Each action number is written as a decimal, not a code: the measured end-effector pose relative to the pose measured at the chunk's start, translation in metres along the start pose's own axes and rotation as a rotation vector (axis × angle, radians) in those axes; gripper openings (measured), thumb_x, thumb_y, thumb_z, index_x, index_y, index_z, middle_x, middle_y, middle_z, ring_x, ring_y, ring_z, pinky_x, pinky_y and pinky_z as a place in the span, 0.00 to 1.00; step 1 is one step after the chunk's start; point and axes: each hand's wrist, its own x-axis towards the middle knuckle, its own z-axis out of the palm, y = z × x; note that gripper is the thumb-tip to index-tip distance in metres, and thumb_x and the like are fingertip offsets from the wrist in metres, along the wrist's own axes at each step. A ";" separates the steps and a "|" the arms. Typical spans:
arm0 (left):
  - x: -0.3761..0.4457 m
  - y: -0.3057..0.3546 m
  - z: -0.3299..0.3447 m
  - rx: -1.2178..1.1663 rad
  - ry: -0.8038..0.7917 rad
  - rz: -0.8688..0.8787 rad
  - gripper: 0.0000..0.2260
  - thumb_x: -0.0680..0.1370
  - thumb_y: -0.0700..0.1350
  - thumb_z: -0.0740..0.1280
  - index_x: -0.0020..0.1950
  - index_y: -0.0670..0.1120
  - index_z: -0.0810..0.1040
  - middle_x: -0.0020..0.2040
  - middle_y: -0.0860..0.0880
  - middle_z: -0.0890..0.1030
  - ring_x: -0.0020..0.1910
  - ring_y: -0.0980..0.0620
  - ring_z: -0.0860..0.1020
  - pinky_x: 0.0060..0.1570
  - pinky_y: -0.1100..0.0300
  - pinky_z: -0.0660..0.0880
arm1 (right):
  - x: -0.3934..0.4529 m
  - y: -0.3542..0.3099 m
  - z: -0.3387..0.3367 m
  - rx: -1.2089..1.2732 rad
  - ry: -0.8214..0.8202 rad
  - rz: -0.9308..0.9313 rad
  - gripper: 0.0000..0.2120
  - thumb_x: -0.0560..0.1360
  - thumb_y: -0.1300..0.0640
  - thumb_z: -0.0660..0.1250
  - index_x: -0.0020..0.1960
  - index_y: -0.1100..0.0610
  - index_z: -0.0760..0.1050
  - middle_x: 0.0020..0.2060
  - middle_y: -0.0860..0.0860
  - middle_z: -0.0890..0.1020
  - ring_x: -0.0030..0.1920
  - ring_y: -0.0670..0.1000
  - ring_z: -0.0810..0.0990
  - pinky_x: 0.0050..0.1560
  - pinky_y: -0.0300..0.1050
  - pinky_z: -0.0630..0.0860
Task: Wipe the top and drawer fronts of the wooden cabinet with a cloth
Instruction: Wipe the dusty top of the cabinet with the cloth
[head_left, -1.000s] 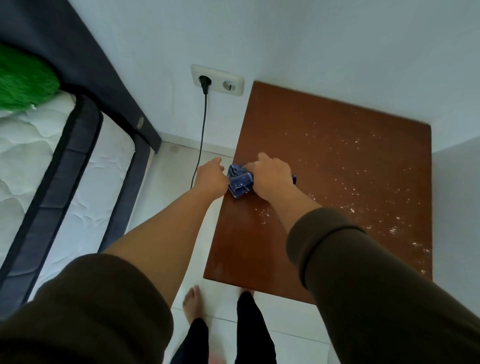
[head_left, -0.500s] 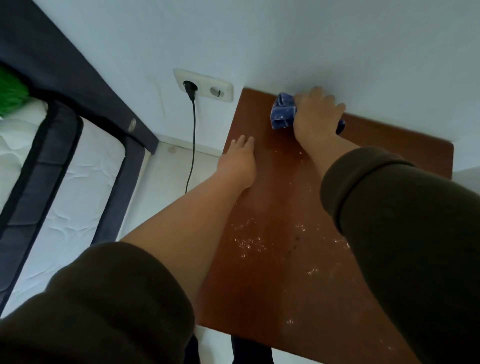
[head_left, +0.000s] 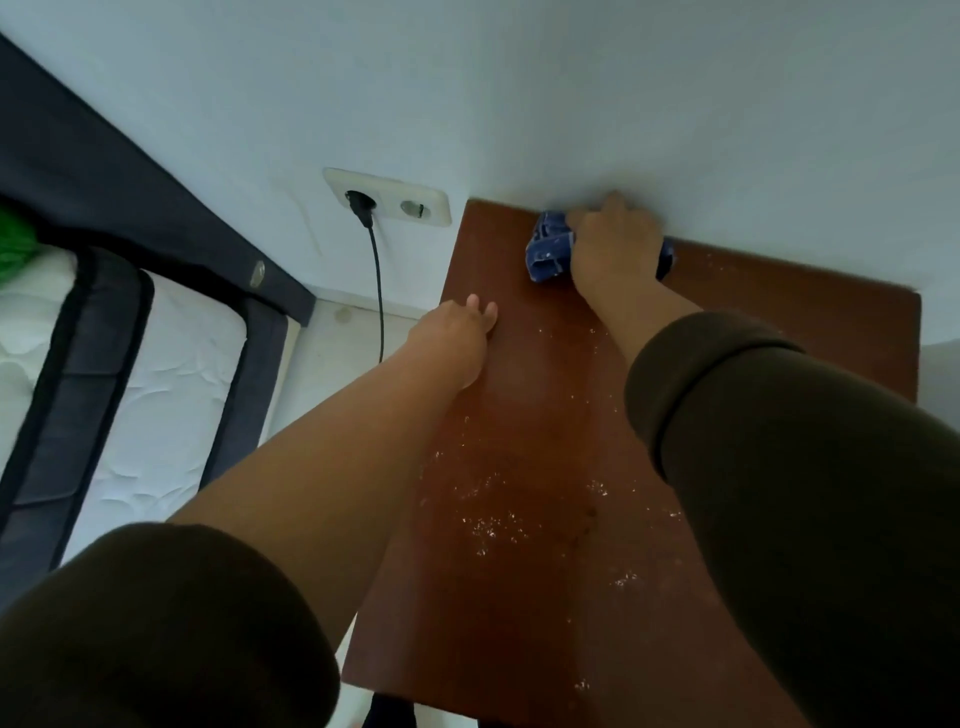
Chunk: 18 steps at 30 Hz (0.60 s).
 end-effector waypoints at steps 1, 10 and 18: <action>-0.001 -0.001 0.002 -0.009 -0.003 0.005 0.33 0.79 0.35 0.56 0.78 0.48 0.43 0.78 0.45 0.46 0.72 0.41 0.61 0.68 0.49 0.66 | -0.007 -0.001 0.001 0.017 -0.014 -0.013 0.16 0.81 0.59 0.57 0.68 0.53 0.70 0.64 0.59 0.68 0.62 0.63 0.72 0.58 0.54 0.72; -0.013 0.002 0.027 -0.195 0.025 0.034 0.38 0.76 0.29 0.58 0.77 0.45 0.37 0.77 0.45 0.36 0.77 0.44 0.43 0.74 0.50 0.55 | -0.127 -0.031 0.018 0.075 -0.035 -0.057 0.17 0.81 0.58 0.56 0.69 0.51 0.67 0.63 0.57 0.68 0.58 0.60 0.72 0.50 0.49 0.74; -0.028 -0.004 0.047 -0.232 0.078 0.101 0.33 0.79 0.32 0.57 0.78 0.44 0.42 0.78 0.45 0.40 0.77 0.44 0.44 0.75 0.51 0.52 | -0.207 -0.042 0.032 0.113 -0.094 -0.037 0.18 0.81 0.58 0.56 0.70 0.50 0.66 0.63 0.56 0.68 0.59 0.59 0.72 0.48 0.48 0.74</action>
